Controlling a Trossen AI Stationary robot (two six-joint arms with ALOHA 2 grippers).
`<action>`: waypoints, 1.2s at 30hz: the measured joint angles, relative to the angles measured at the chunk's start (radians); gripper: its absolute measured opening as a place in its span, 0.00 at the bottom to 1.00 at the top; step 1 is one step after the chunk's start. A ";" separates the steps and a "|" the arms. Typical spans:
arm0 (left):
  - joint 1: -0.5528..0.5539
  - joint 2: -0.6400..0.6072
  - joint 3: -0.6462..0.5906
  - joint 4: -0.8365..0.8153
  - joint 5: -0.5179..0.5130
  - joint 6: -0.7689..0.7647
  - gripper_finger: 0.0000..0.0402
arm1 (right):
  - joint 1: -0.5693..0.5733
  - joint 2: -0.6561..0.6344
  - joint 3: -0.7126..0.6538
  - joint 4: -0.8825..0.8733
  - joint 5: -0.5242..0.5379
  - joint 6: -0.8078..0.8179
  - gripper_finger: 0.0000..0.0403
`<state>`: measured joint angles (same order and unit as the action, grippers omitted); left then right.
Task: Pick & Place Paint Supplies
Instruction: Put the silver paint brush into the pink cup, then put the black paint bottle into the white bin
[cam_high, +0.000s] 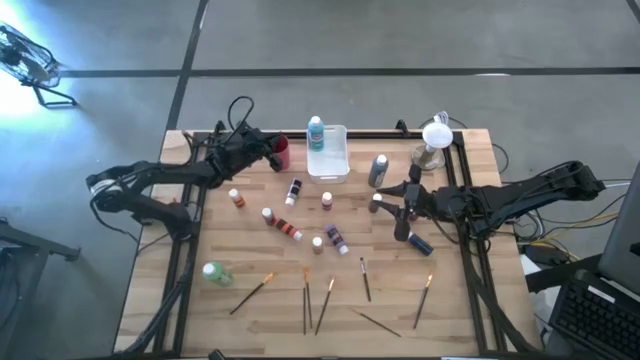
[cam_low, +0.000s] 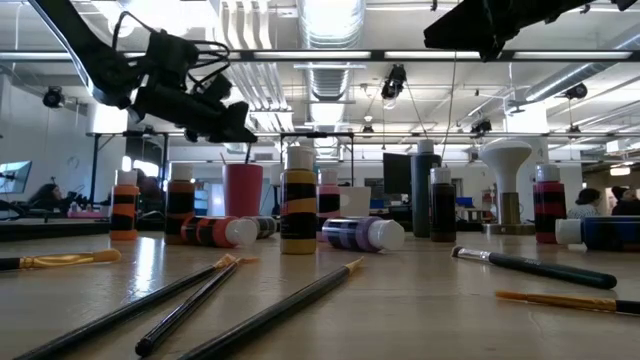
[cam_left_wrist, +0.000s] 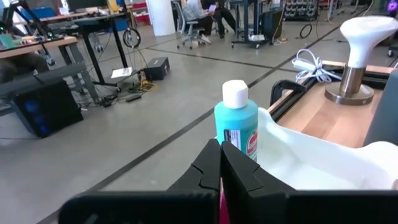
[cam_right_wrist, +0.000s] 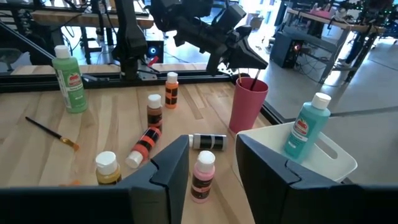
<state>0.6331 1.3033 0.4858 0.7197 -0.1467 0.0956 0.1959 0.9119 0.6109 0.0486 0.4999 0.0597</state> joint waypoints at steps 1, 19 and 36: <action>0.000 0.005 0.000 0.000 0.000 0.000 0.00 | 0.000 0.000 0.000 0.000 0.000 0.000 0.32; 0.011 0.055 0.000 0.004 -0.011 0.001 0.10 | 0.000 0.000 0.000 0.000 0.000 -0.007 0.43; 0.011 -0.099 0.000 -0.034 0.131 -0.080 0.13 | 0.000 -0.079 0.002 -0.005 -0.006 -0.010 0.34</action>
<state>0.6441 1.2039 0.4858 0.6858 -0.0161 0.0153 0.1955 0.8325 0.6134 0.0432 0.4936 0.0501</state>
